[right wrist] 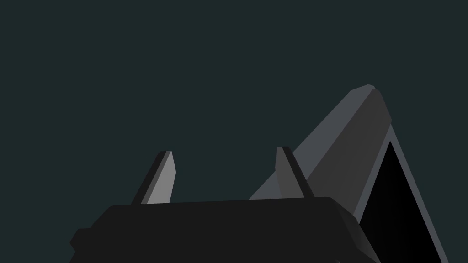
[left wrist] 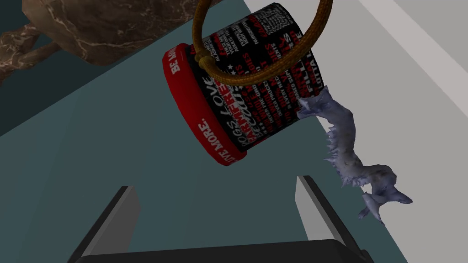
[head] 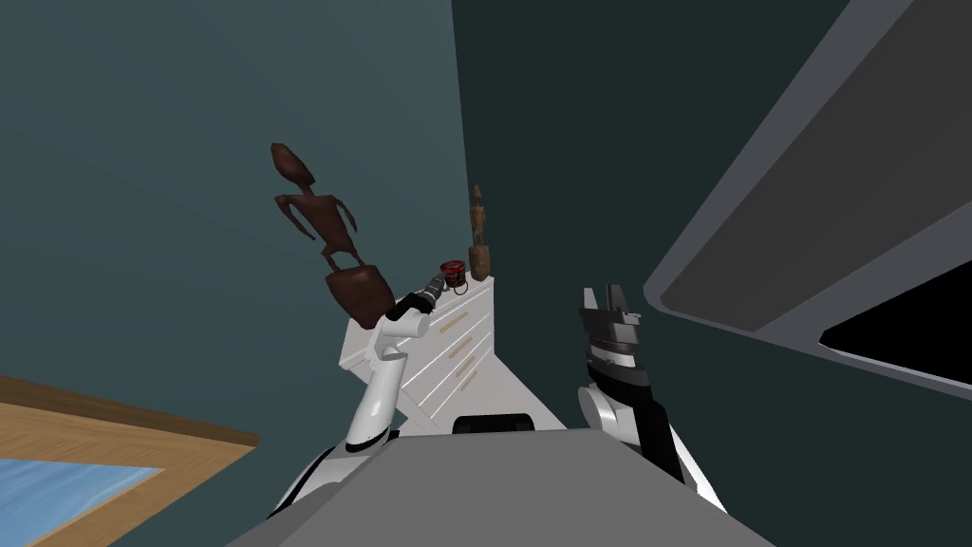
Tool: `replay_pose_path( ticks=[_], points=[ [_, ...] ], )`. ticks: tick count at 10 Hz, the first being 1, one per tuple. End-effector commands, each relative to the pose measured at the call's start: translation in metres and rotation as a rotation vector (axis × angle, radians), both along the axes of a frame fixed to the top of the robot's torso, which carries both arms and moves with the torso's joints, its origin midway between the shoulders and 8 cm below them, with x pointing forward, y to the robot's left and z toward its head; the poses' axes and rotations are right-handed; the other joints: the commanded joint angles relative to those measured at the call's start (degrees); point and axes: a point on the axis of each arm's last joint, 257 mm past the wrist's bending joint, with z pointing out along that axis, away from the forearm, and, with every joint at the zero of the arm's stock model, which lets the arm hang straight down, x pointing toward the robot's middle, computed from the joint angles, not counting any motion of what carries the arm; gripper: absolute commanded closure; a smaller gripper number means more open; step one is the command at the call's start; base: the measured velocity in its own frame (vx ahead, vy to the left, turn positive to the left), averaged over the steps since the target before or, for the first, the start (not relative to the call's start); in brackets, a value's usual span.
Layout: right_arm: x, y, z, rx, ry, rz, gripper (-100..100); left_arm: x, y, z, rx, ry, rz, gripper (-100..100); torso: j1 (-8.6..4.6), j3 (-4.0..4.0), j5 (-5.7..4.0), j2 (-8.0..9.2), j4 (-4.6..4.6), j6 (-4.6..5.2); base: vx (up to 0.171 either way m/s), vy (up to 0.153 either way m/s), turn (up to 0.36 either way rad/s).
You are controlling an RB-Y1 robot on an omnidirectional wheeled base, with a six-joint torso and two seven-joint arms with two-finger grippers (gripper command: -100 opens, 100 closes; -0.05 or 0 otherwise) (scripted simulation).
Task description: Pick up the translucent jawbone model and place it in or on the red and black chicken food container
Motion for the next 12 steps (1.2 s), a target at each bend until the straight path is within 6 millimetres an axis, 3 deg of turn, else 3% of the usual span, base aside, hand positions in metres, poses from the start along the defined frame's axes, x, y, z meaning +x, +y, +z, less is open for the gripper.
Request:
replay_pose_path(
  ticks=[1, 2, 3, 5, 6, 8, 12],
  points=[
    [0.000, 0.000, 0.000, 0.000, 0.000, 0.000, 0, 0.004, 0.000, -0.006, 0.010, 0.040, 0.000, -100, 0.00, 0.00, 0.00, 0.00, 0.00, 0.00, -0.028, -0.001, 0.017],
    [0.000, 0.000, 0.000, 0.000, 0.000, 0.000, 0, 0.004, 0.001, -0.013, 0.011, 0.069, 0.001, -100, 0.00, 0.00, 0.00, 0.00, 0.00, 0.00, -0.012, 0.002, -0.004],
    [0.000, 0.000, 0.000, 0.000, 0.000, 0.000, 0, 0.012, -0.001, -0.007, 0.024, 0.078, -0.004, -100, 0.01, -0.02, 0.01, -0.03, -0.01, 0.00, -0.029, 0.005, 0.046],
    [0.000, 0.000, 0.000, 0.000, 0.000, 0.000, 0, 0.010, -0.001, -0.022, 0.027, 0.136, -0.002, -100, 0.01, 0.00, 0.01, 0.00, 0.00, 0.00, -0.019, 0.002, 0.004],
    [0.000, 0.000, 0.000, 0.000, 0.000, 0.000, 0, 0.017, -0.003, -0.016, 0.039, 0.149, -0.009, -100, 0.01, -0.02, 0.01, -0.04, -0.01, 0.00, -0.021, 0.005, 0.035],
    [0.000, 0.000, 0.000, 0.000, 0.000, 0.000, 0, 0.015, -0.002, -0.028, 0.043, 0.198, -0.008, -100, 0.03, -0.01, 0.01, -0.02, -0.01, 0.00, -0.015, 0.005, 0.012],
    [0.000, 0.000, 0.000, 0.000, 0.000, 0.000, 0, 0.025, -0.007, -0.029, 0.068, 0.275, -0.026, -100, 0.02, -0.04, 0.01, -0.07, -0.02, 0.00, -0.010, 0.006, 0.027]
  ],
)
